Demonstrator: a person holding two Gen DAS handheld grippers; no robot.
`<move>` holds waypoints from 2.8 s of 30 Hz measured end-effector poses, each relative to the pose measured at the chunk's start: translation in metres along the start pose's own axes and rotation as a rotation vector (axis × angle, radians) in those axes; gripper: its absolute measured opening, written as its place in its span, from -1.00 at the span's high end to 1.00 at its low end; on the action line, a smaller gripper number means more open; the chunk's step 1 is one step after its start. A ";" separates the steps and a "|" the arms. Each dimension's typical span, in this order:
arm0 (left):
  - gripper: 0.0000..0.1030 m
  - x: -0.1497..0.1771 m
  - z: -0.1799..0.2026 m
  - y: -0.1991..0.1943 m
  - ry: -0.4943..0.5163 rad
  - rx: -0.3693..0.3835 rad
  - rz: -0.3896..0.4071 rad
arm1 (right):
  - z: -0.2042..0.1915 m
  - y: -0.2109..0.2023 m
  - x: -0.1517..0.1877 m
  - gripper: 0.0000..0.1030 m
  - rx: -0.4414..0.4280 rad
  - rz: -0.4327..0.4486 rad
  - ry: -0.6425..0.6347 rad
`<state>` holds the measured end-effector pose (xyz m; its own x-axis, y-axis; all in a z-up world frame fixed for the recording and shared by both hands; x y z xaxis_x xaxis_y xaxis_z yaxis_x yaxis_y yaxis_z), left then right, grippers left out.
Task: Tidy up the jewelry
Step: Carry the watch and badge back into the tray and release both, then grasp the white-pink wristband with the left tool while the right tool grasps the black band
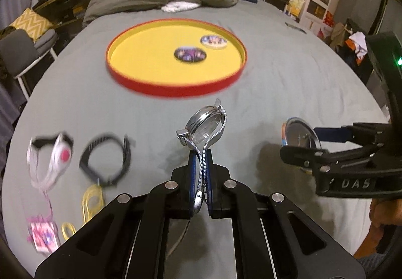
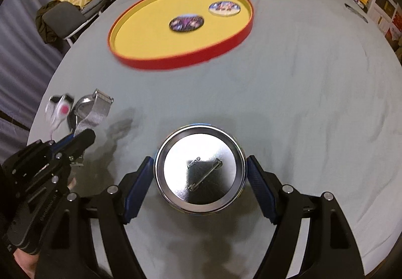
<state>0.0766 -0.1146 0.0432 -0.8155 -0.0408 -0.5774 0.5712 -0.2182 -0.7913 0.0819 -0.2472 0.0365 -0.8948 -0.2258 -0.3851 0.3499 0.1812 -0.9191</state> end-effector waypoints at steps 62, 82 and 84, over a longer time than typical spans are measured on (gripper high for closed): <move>-0.89 -0.090 -0.043 0.031 0.073 -0.121 0.043 | -0.024 0.021 -0.165 -0.72 0.007 0.107 -0.039; -0.89 -0.005 -0.192 -0.020 -0.170 -0.210 -0.083 | -0.179 0.057 -0.084 -0.72 -0.172 0.044 -0.118; -0.89 0.001 -0.199 -0.012 -0.145 -0.236 -0.100 | -0.180 0.063 -0.084 -0.73 -0.181 0.044 -0.127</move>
<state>0.0880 0.0819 0.0122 -0.8639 -0.1729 -0.4731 0.4797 0.0038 -0.8774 0.1295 -0.0442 0.0261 -0.8337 -0.3306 -0.4423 0.3220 0.3597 -0.8757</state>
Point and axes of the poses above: each gripper's, at about its wrist camera, not at the fingertips, and y roughly the way its jaws point, z to its right, x to its underside, the point moved 4 cm from there along y, roughly the way its jaws point, and after that the axes turned 10 degrees about -y, right-handed, at the moved point
